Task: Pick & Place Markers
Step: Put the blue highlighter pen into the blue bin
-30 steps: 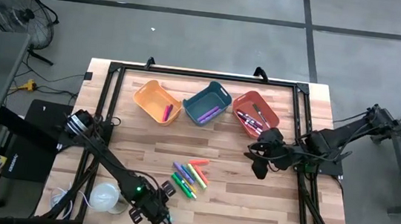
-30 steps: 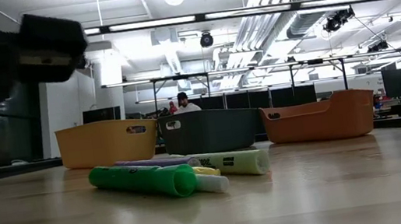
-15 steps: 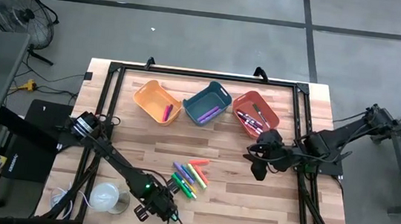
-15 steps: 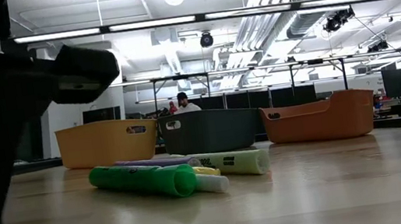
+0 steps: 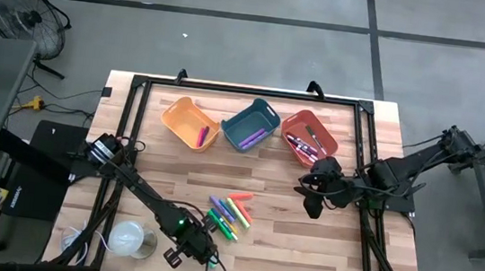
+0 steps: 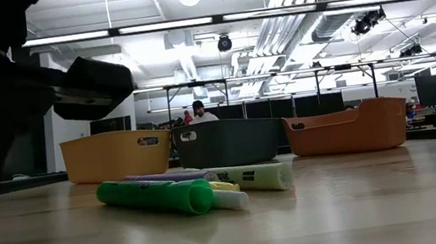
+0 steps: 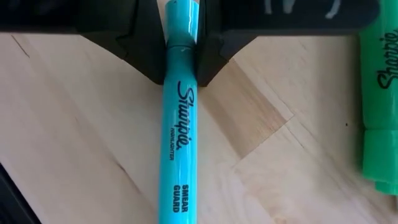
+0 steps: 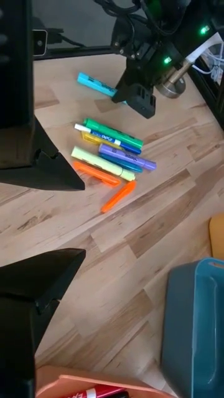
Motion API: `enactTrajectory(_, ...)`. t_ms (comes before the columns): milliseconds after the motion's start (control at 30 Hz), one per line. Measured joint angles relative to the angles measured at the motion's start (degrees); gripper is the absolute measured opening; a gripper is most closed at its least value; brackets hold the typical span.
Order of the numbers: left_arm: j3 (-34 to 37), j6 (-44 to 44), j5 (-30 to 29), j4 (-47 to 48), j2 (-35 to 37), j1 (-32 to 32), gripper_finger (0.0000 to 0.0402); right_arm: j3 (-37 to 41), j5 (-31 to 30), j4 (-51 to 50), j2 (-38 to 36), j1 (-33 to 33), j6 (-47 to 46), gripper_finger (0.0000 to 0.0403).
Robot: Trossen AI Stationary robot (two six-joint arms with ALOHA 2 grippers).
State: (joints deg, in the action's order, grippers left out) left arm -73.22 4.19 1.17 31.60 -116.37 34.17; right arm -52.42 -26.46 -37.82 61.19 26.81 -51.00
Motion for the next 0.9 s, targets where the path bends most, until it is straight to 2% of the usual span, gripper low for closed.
enactTrajectory(300, 0.27, -2.35, -2.57, -0.70, 3.29, 0.02, 0.0057, 0.00, -0.07, -0.43, 0.00, 0.00, 0.00, 0.0149)
enactTrajectory(367, 0.34, -2.92, -4.24, -1.01, 4.38, -0.38, 0.0056, 0.00, -0.40, -0.93, 0.00, 0.00, 0.00, 0.0149)
enactTrajectory(500, 0.45, -3.39, -11.69, -0.08, 7.86, -1.83, 0.0056, 0.00, -1.05, -1.63, 0.00, 0.00, -0.20, 0.0149)
enactTrajectory(633, 0.44, -4.52, -12.49, 1.96, 12.03, -3.40, 0.0056, 0.00, -1.04, -1.76, 0.00, -0.02, -0.20, 0.0149)
enactTrajectory(733, 0.23, -4.92, -13.40, 1.37, 14.88, -5.73, 0.0056, 0.00, -0.99, -1.75, 0.00, -0.02, -0.20, 0.0149)
enactTrajectory(900, 0.10, -10.67, -13.51, 2.39, 19.14, -11.89, 0.0056, 0.00, -0.60, -2.16, 0.00, -0.02, -0.55, 0.0149)
